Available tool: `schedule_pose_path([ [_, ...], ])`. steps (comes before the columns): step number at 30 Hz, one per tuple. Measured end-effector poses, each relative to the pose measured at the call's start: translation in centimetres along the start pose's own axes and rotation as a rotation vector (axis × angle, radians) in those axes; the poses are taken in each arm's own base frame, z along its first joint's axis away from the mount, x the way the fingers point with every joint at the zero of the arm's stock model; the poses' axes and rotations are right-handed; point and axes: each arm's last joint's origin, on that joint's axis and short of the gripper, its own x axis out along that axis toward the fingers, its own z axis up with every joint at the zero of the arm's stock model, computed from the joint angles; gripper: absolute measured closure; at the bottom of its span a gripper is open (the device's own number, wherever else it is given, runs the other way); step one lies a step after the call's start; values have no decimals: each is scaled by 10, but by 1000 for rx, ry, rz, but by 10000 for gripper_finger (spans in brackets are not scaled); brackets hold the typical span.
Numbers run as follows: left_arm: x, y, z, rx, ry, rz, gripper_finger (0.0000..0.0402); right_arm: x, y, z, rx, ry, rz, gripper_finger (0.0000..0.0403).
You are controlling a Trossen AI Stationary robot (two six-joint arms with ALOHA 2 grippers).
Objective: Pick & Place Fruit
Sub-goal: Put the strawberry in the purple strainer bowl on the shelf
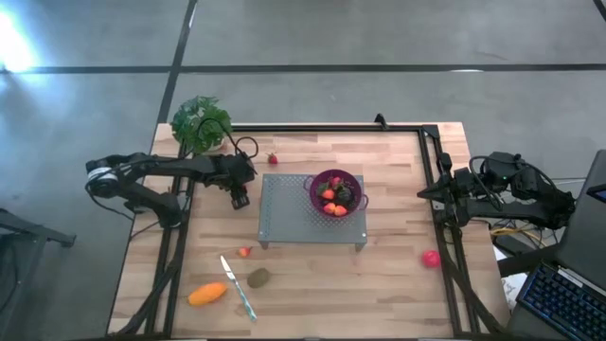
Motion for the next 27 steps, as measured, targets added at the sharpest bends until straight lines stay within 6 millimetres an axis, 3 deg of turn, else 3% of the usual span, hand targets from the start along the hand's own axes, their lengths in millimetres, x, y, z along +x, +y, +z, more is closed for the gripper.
schedule_pose_path([
  [14,-26,4,5,-75,-28,10,247,0,0,0,0,0,0,394],
  [27,-90,13,9,-242,-41,-1,247,0,0,0,0,0,0,394],
])
